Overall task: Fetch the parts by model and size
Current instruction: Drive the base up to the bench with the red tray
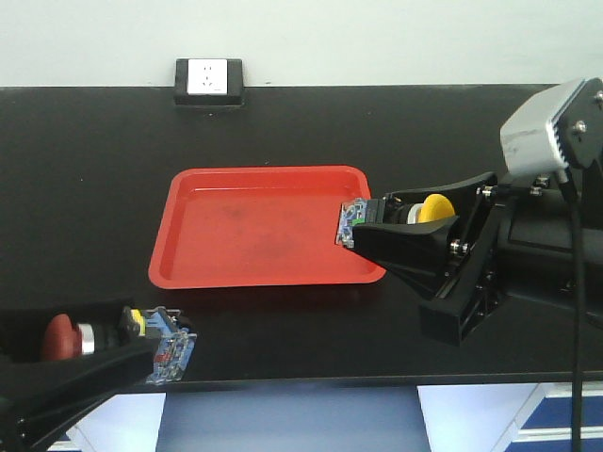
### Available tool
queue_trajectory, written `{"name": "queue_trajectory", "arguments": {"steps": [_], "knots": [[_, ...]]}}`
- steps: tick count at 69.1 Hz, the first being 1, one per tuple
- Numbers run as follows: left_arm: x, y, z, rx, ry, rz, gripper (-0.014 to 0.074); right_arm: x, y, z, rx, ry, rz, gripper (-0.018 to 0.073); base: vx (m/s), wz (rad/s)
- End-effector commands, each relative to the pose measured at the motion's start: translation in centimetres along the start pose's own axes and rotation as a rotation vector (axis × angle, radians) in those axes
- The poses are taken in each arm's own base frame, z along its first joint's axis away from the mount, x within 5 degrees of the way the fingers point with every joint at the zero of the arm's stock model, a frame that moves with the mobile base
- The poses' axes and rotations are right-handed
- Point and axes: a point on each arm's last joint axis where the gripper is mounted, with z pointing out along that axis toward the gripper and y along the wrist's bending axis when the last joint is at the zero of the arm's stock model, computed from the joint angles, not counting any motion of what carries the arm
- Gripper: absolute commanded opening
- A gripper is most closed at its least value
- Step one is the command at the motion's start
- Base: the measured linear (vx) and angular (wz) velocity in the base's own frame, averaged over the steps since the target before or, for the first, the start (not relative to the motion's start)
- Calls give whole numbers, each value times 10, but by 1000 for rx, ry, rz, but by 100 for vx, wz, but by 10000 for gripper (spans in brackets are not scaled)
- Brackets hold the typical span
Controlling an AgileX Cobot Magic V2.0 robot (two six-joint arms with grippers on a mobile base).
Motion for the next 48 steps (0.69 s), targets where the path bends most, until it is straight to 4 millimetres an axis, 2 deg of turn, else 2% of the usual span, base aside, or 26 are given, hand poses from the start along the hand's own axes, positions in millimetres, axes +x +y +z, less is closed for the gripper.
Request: {"name": "queue_trajectory", "arguments": {"steps": [1,48], "knots": [[-16,-1,-2,5,-78,-14,-6,-13,0,-6,20,-66,6,-5,8,-1],[-16,-1,-2,5,-78,-14,-6,-13,0,-6,20,-66,6,-5,9,3]]}}
